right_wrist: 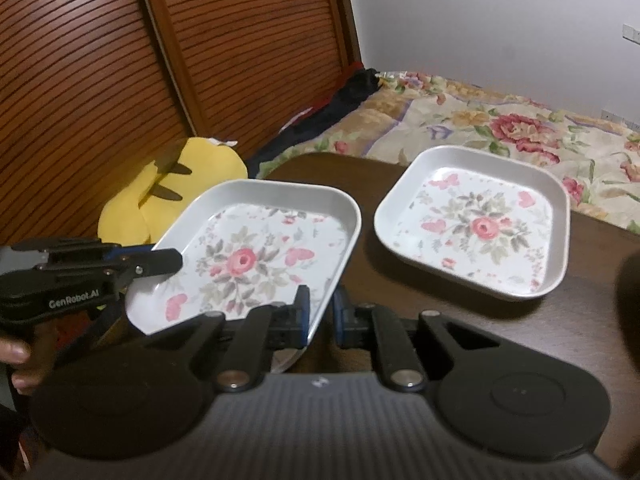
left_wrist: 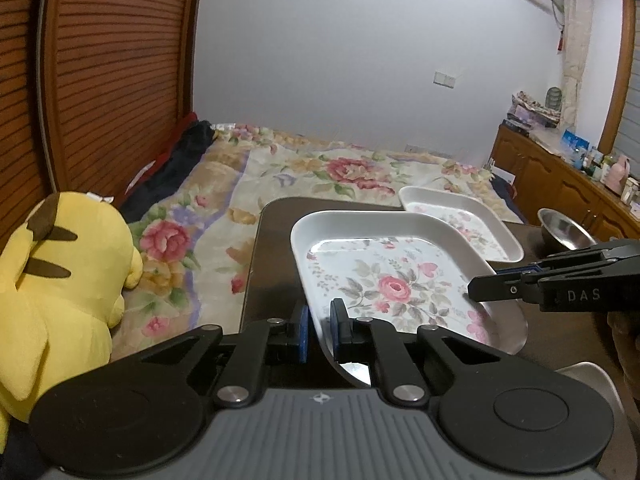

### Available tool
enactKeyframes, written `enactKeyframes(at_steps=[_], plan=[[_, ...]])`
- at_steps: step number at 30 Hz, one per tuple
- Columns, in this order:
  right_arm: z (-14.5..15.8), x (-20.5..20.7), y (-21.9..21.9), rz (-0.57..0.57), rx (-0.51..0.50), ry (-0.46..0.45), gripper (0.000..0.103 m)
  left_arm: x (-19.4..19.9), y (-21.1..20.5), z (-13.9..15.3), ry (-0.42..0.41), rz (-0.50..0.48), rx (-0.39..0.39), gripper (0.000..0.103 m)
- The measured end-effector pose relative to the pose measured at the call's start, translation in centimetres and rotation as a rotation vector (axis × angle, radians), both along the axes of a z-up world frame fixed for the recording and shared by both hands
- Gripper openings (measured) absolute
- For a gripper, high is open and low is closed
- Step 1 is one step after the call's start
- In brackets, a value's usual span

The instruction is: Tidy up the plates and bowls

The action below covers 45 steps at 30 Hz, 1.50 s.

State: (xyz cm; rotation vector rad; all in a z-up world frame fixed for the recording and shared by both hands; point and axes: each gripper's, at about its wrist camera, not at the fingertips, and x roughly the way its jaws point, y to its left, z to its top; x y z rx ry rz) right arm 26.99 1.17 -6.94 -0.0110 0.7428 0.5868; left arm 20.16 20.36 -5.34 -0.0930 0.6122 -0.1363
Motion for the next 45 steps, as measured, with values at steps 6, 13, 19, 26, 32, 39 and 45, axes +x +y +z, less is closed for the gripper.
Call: enactKeyframes(at_steps=[6,13,19,26,32,39,45], plan=[[1.4,-1.0,-1.1,-0.009,0.011,-0.032,0.014,-1.2,-1.3,1.4,-0.022,-0.015,0.011,0.013],[2.7,-2.6,-2.8,-0.026,0.022,-0.061,0.014,-2.7,-3.1,2.8,-0.048,-0.037,0.026,0.013],[3.4,-4.2,-4.5,-0.044,0.029,-0.082,0.014,-4.3,-4.4,3.7,-0.076,-0.065,0.024,0.013],[4.4,-6.4,-6.2,-0.070,0.040,-0.101,0.014,-6.0,-5.7,4.8,-0.098,-0.096,0.025,0.013],[5.0,-8.4,-7.7,-0.090,0.049,-0.116,0.014,-7.4,-6.7,5.3,-0.108,-0.122,0.026,0.013],[4.6,-9.9,-9.2,-0.111,0.054,-0.114,0.014,-8.8,-7.7,4.2,-0.088,-0.136,0.007,0.013],[3.4,-11.0,-10.0,-0.129,0.056,-0.092,0.014,-9.8,-8.2,2.7,-0.053,-0.150,-0.002,0.014]])
